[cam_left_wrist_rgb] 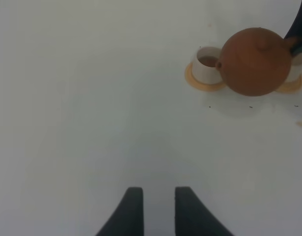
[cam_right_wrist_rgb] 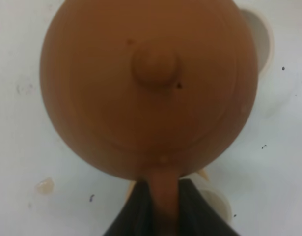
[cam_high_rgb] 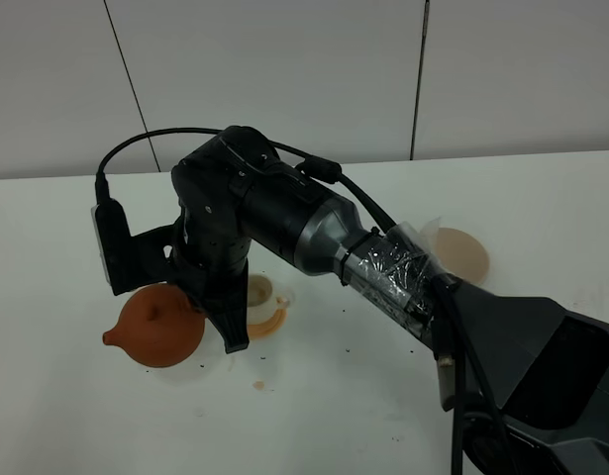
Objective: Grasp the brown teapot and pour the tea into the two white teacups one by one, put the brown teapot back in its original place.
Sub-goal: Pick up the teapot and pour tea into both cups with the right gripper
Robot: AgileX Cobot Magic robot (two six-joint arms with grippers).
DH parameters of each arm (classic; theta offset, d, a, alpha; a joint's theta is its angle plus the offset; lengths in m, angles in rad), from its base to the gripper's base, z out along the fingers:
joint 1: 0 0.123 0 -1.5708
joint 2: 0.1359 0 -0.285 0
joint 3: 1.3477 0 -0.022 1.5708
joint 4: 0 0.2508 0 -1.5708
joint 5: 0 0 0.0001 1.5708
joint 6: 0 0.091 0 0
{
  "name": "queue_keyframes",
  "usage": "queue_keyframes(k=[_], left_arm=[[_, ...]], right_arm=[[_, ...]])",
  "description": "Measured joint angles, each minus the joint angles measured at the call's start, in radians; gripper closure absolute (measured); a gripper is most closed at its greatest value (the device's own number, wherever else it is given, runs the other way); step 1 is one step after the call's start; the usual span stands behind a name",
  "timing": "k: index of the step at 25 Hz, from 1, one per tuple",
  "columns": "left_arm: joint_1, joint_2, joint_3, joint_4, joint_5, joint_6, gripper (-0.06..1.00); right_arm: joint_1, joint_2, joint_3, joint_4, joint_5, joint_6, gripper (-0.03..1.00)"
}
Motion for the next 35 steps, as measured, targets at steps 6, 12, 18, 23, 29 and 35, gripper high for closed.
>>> queue_keyframes(k=[6,12,18,23,29,35], left_arm=[[0.0,0.0,0.0,0.0,0.0,0.001,0.71],[0.0,0.0,0.0,0.0,0.0,0.001,0.71],[0.0,0.0,0.0,0.0,0.0,0.001,0.71],[0.0,0.0,0.0,0.0,0.0,0.001,0.71],[0.0,0.0,0.0,0.0,0.0,0.001,0.71],[0.0,0.0,0.0,0.0,0.0,0.001,0.71]], right_arm=[[0.0,-0.002,0.0,-0.045,-0.001,0.078,0.87],[-0.053,-0.044,0.0,-0.066,0.004,0.195,0.87],[-0.152,-0.1,0.006,-0.032,0.006,0.299,0.87],[-0.211,-0.175,0.123,0.0,0.001,0.361,0.87],[-0.244,-0.252,0.292,0.056,0.003,0.387,0.87],[-0.246,-0.275,0.397,0.069,0.002,0.403,0.87]])
